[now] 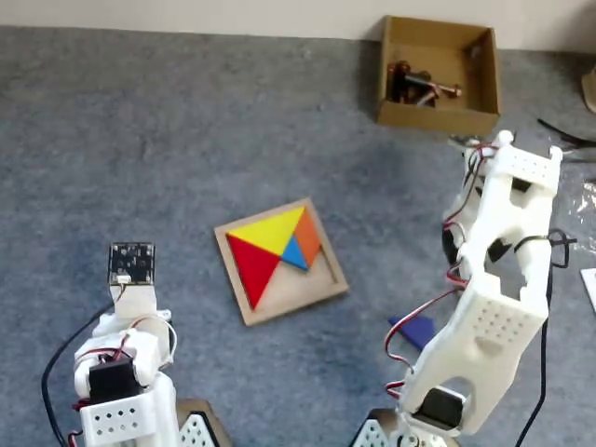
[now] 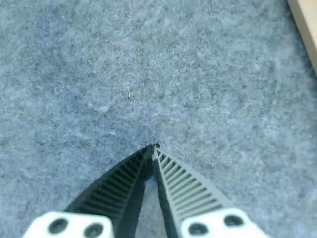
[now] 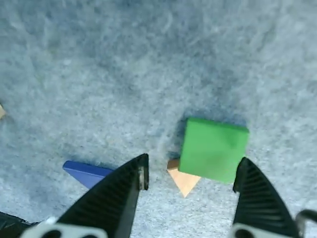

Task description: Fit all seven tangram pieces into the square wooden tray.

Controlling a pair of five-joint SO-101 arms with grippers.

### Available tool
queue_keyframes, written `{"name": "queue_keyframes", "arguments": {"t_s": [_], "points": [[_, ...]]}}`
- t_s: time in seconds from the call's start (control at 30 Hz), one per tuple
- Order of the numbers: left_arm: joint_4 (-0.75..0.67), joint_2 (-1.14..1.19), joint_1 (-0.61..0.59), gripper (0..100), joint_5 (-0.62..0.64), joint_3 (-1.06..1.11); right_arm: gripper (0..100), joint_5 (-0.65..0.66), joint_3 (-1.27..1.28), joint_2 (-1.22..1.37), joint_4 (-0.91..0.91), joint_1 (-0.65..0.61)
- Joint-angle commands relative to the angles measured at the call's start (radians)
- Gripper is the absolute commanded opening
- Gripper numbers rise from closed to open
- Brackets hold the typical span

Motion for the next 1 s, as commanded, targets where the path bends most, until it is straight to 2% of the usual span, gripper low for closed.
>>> {"name": "queue_keyframes", "arguments": {"t_s": [0.0,0.27,0.67,0.83,0.97], "points": [[0.005,-0.005,-0.013,1,0.009,0.019,26.5,0.014,-0.05,-0.012,0.015,0.013],[0.005,-0.005,-0.013,1,0.009,0.019,26.5,0.034,-0.061,0.13,0.015,0.076],[0.005,-0.005,-0.013,1,0.009,0.019,26.0,0.044,-0.061,0.131,0.019,0.074],[0.005,-0.005,-0.013,1,0.009,0.019,18.1,0.044,-0.076,0.13,0.053,0.05],[0.005,-0.005,-0.013,1,0.009,0.019,17.0,0.003,-0.122,0.13,0.056,0.041]]}}
